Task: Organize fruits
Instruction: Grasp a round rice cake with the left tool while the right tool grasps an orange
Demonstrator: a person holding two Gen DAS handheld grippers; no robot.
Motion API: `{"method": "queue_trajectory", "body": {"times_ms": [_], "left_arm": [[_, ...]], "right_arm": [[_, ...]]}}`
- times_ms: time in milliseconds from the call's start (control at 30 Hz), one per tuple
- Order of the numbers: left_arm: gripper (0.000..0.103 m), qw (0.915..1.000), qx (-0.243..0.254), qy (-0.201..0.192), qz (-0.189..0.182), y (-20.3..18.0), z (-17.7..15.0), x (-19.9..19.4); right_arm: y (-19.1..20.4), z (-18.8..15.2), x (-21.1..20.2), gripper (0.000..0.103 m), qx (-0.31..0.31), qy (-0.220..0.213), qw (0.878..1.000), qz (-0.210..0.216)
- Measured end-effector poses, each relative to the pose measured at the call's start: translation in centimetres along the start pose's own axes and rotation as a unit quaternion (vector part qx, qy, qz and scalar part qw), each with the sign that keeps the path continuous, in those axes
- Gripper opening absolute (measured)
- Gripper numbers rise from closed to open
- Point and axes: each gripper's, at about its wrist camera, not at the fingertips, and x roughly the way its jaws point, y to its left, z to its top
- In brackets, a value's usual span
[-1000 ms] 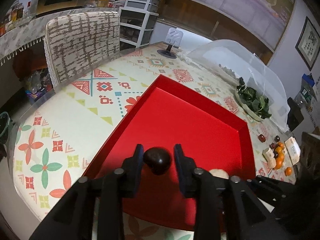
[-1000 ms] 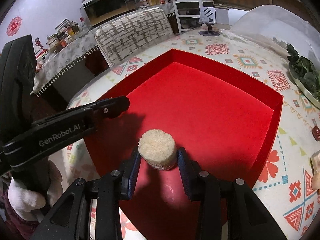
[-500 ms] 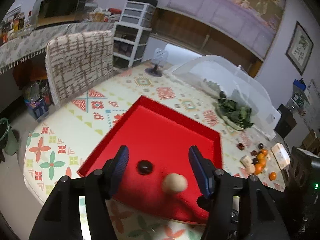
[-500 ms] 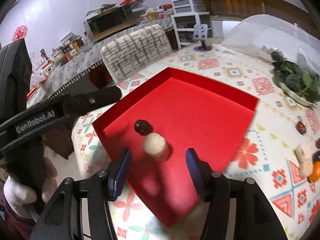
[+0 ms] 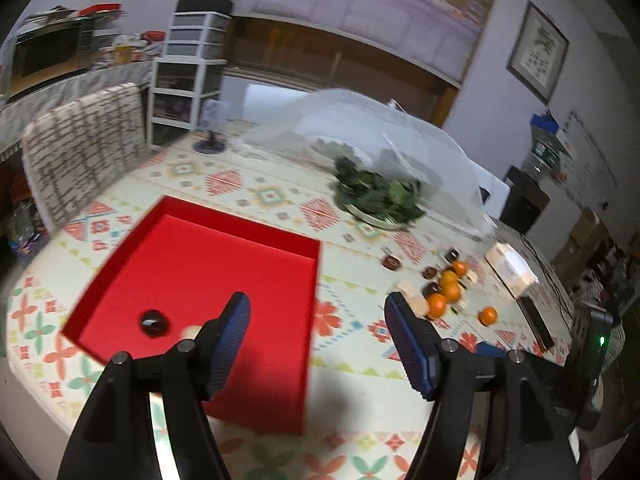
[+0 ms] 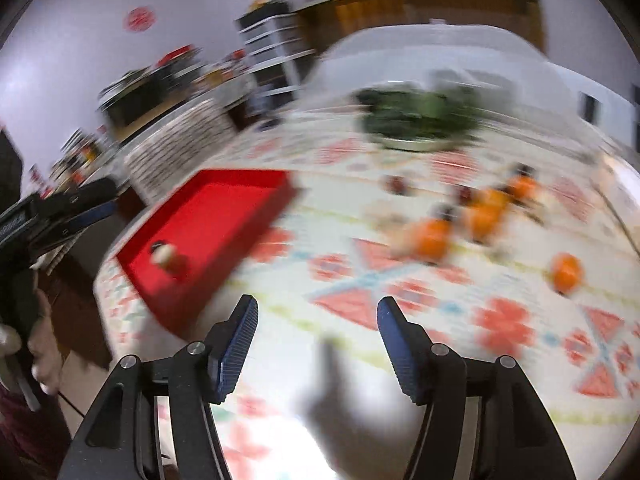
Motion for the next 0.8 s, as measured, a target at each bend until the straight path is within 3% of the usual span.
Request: {"method": "queue_trajectory", "body": {"times_ms": [133,333,633,733,800], "left_arm": [[0.069,0.9992,0.018,0.026,-0.022,-2.7,-0.7,2.2],[0.069,0.9959,0.061,0.056,-0.038,-6.6,-2.0,5.5],[0.069,0.9894,0.104,0.086,-0.053,-9.2,-3.4,9.7],[0.054,0.9857,0.133,0.090,-0.049,-10.4,-3.7,10.9],[0.052,0.9828,0.152,0.092,-0.050,-11.2,-3.8,11.8]], "right_arm": [[-6.3,-0.6,-2.2,0.067,0.059,-0.010,0.998,-0.035],[-12.1,-0.4,-3.2,0.067,0.108,-0.021,0.991,-0.075],[-15.2,1.0,0.1,0.067,0.131,-0.010,0.986,-0.098],[-15.3,1.7,1.1,0.067,0.128,-0.009,0.985,-0.114],[-15.4,2.1,1.7,0.067,0.123,-0.009,0.984,-0.126]]}}
